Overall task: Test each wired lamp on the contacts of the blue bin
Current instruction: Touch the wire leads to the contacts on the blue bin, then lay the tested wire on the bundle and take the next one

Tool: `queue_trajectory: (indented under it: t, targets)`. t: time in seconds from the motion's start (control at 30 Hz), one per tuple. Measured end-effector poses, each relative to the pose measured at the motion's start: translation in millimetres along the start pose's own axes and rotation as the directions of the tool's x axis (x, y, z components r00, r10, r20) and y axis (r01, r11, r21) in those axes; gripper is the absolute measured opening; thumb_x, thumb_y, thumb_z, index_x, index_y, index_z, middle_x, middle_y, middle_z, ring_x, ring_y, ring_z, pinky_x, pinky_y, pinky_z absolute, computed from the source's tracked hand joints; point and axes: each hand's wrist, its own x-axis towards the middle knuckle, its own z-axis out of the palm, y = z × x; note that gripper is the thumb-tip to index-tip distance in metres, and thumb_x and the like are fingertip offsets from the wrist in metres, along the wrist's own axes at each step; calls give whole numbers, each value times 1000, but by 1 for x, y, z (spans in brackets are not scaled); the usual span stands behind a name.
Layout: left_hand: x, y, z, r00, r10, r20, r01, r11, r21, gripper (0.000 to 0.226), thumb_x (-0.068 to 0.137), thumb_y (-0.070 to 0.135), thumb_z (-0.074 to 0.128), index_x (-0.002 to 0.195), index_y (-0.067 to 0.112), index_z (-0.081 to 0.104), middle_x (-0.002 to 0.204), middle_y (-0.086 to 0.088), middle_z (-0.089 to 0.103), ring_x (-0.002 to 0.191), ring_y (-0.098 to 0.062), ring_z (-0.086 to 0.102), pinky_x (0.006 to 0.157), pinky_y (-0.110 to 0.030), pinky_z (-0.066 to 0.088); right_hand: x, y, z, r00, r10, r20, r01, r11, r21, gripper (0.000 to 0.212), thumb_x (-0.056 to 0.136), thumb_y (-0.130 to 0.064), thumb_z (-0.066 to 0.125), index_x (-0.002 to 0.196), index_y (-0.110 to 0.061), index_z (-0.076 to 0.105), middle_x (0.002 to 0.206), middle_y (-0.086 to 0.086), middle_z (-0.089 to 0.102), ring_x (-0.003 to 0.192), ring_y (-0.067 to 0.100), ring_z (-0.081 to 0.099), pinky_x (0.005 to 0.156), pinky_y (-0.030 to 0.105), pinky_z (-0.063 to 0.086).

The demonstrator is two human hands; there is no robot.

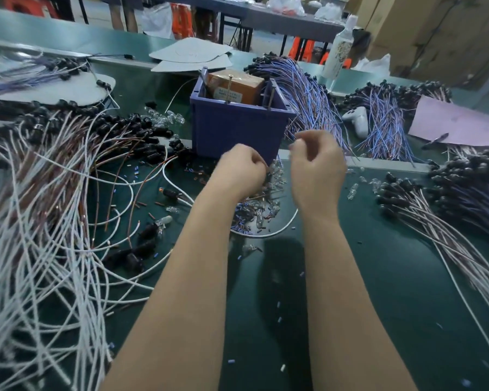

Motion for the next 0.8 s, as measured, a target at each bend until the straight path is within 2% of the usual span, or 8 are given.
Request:
queue_trajectory:
  t: [0.07,0.13,0.2,0.23,0.37,0.6,0.7,0.8]
  targets:
    - [-1,-2,-10,965,-64,-256,29,990,-137,24,90,9,43,87,16,66,98,-9,70,93,-25,65,85,-35,53,-14,-6,3,942,-38,335,72,993,-90,15,88,-11,57,98,-9,68,95,6,69,85,16,61,81,24,46]
    - [-2,-5,-22,898,-117,-425,-28,947,-320,22,89,9,44,85,17,64,94,-7,69,92,-25,65,87,-37,52,-28,-9,12,740,33,672,192,947,-257,24,86,-23,65,109,-16,68,111,4,68,104,22,60,93,33,45]
    - [-7,-7,-30,874,-164,-458,-81,879,-470,21,88,10,45,79,22,59,85,-1,67,82,-20,63,78,-33,52,-41,-9,20,580,152,800,309,868,-389,37,83,-37,69,119,-27,63,126,1,57,120,26,47,103,41,38]
    - [-11,-9,-32,873,-179,-454,-87,859,-504,20,88,10,46,79,23,58,82,1,65,79,-18,61,74,-31,50,-44,-10,23,572,185,800,322,846,-425,37,83,-41,69,117,-31,62,127,1,52,122,28,42,105,43,34]
    - [-17,-22,-37,878,-237,-416,-36,834,-550,17,89,12,47,80,23,57,84,1,64,80,-17,59,71,-30,46,-50,-11,34,658,122,743,363,814,-455,17,87,-38,64,101,-29,64,119,4,49,119,30,38,101,44,31]
    - [-26,-23,-33,889,-255,-381,3,835,-550,16,90,11,48,79,18,58,70,5,60,69,-15,54,72,-29,44,-55,-8,48,664,80,743,400,802,-444,17,92,-32,56,105,-22,62,119,8,50,117,32,40,96,44,30]
    - [-28,-17,-29,936,-166,-312,47,933,-356,30,92,20,49,63,16,53,61,0,55,63,-19,50,68,-31,44,-56,-6,51,700,33,713,425,784,-453,24,94,-19,47,115,-9,53,121,14,50,115,36,43,95,48,32]
    - [-30,-14,-27,970,-145,-196,126,986,-107,49,96,37,45,54,12,44,54,-3,47,54,-22,44,54,-30,35,-43,-6,44,817,10,577,249,896,-367,21,94,-10,42,114,-2,45,112,19,57,101,38,53,83,43,39]
